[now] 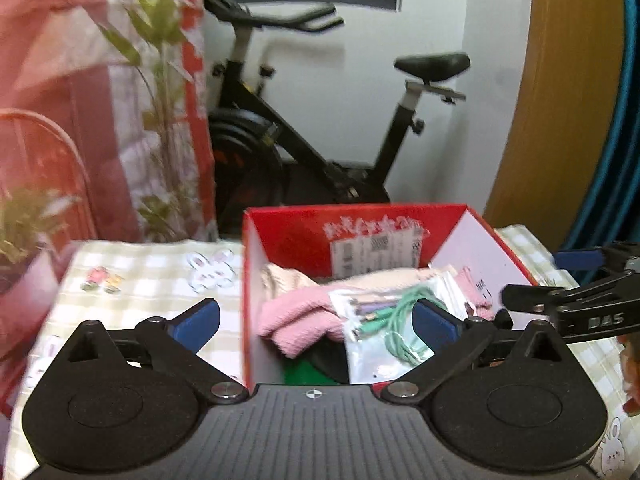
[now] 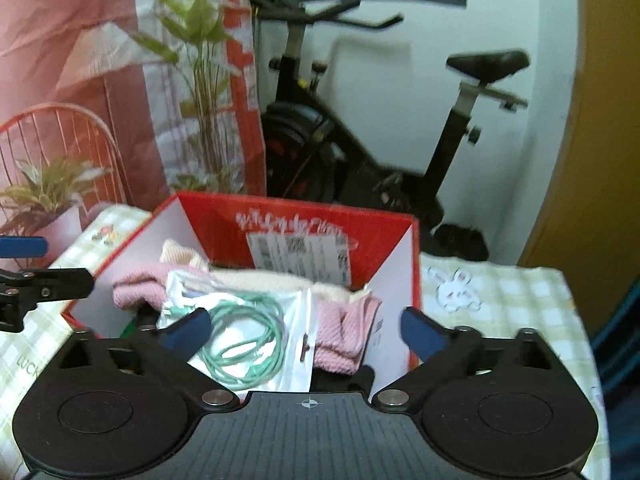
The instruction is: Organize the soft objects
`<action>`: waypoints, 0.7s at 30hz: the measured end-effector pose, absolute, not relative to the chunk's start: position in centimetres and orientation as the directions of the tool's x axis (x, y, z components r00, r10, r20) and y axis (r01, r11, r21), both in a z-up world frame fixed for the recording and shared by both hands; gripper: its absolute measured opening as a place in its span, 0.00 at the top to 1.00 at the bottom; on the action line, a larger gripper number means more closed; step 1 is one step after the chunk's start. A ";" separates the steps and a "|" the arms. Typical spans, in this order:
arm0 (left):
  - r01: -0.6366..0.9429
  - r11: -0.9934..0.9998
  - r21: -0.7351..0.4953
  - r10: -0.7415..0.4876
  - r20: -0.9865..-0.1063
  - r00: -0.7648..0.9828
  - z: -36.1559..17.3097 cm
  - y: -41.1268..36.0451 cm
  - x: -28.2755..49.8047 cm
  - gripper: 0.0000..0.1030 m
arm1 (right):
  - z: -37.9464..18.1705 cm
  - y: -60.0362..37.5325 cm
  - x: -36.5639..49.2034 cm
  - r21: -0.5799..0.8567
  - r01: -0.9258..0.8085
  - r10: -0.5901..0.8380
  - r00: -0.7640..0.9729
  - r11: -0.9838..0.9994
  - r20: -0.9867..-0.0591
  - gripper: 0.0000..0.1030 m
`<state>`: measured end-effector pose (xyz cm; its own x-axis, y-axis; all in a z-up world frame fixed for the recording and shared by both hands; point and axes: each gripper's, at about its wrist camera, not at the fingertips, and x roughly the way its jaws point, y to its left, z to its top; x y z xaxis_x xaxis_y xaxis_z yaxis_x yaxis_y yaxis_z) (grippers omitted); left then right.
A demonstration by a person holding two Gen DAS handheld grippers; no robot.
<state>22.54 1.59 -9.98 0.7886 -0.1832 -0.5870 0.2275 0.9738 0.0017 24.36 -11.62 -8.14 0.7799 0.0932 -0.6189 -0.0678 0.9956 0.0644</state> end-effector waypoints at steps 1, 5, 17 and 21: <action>0.212 0.977 0.016 -0.164 -0.574 0.802 -9.4 1.8 22.0 0.00 | -7.6 -11.6 23.9 0.061 -0.063 0.087 0.791 0.996 -0.606 0.00; 0.164 0.983 0.083 -0.096 -0.529 0.843 -7.3 1.8 20.3 0.00 | -5.8 -11.7 22.4 0.070 -0.031 0.065 0.824 0.997 -0.563 0.00; 0.137 0.990 0.035 -0.116 -0.357 0.927 -0.6 2.7 13.9 0.00 | 0.5 -11.9 15.3 0.044 0.047 -0.024 0.908 0.998 -0.417 0.00; 0.110 0.994 0.014 -0.100 -0.331 0.939 0.8 2.5 12.1 0.00 | 2.5 -12.2 12.4 0.067 0.054 -0.026 0.927 0.996 -0.373 0.00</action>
<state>12.09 2.51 0.79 0.9385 -0.0996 -0.3305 0.1102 0.9938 0.0136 12.42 -12.22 2.51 0.9273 -0.0257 -0.3734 0.0544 0.9963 0.0666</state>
